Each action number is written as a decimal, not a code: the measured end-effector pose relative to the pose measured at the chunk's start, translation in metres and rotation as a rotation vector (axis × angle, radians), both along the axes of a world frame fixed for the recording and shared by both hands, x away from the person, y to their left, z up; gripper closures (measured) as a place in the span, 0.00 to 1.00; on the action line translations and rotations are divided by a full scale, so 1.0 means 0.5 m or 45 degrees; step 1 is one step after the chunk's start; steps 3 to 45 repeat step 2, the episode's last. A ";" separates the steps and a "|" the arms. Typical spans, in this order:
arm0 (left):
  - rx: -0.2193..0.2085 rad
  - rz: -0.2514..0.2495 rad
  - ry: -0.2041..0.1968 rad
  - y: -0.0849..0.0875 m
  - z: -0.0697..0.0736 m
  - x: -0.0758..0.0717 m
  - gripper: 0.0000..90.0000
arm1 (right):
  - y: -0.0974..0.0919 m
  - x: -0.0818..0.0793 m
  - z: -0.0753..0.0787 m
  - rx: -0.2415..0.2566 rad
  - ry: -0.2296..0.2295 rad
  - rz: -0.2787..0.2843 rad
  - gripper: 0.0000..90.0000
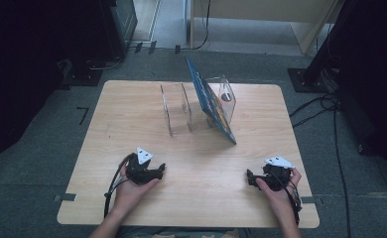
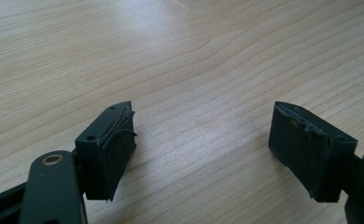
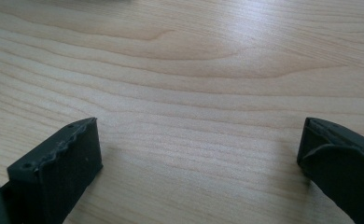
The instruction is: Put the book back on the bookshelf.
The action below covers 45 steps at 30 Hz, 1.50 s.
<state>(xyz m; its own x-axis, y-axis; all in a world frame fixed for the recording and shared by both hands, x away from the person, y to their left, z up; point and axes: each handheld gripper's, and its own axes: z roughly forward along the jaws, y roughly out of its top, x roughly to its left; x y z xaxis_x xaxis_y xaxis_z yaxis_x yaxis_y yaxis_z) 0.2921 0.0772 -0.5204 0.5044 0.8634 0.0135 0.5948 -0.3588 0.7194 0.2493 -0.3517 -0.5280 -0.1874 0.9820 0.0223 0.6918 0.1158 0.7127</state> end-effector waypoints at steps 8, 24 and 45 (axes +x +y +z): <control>-0.001 0.000 0.000 0.000 0.000 0.000 0.25 | 0.000 0.000 0.000 0.000 0.000 -0.001 0.00; -0.001 0.000 0.000 0.000 0.000 0.000 0.25 | 0.000 0.000 0.000 0.000 0.000 -0.001 0.00; -0.001 0.000 0.000 0.000 0.000 0.000 0.25 | 0.000 0.000 0.000 0.000 0.000 -0.001 0.00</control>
